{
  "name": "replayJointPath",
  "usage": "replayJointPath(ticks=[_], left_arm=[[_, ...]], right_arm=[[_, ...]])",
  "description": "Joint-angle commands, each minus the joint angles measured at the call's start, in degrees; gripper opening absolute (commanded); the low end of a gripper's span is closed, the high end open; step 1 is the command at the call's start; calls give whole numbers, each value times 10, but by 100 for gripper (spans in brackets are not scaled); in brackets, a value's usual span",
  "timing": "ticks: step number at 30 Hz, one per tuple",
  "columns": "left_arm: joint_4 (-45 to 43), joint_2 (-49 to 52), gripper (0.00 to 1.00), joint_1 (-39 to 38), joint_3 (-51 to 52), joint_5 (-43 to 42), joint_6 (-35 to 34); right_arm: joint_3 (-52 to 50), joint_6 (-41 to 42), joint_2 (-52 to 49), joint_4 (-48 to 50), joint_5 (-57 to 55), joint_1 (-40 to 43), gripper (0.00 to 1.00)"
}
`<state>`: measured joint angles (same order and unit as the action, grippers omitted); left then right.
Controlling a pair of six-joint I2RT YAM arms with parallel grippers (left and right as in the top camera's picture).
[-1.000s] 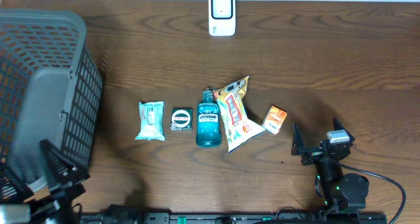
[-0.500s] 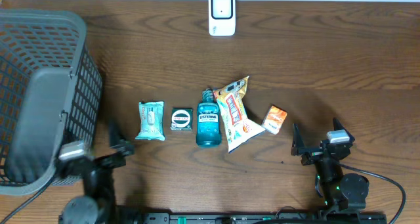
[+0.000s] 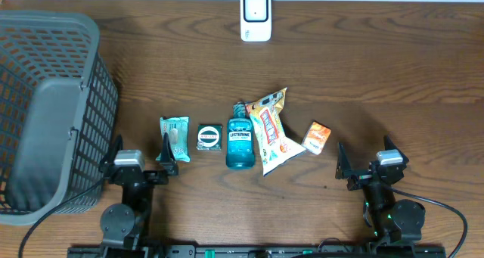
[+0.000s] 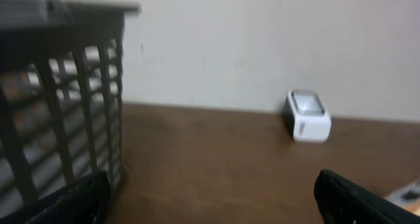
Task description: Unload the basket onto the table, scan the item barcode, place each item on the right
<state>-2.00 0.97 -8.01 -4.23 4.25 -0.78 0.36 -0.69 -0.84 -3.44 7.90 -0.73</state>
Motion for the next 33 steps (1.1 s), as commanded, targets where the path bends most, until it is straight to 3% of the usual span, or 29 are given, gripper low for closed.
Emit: replayJointPath(ticks=[1,10,24,27,33], left_arm=[[-5,-3,98,2,18,-11,12],[62,1,98,2,40,-9,8],[58,4,98,2,40,-9,8],[58,4,98,2,40,-9,8],[58,4,98,2,40,-8,8]], right_arm=[[0,-2,5,-2,0,-5,99],[0,-2,5,-2,-1,-5,99],[0,12,5,0,12,-5,99],[0,99,5,2,47,-5,99],[0,405,5,9,157,-5,99]])
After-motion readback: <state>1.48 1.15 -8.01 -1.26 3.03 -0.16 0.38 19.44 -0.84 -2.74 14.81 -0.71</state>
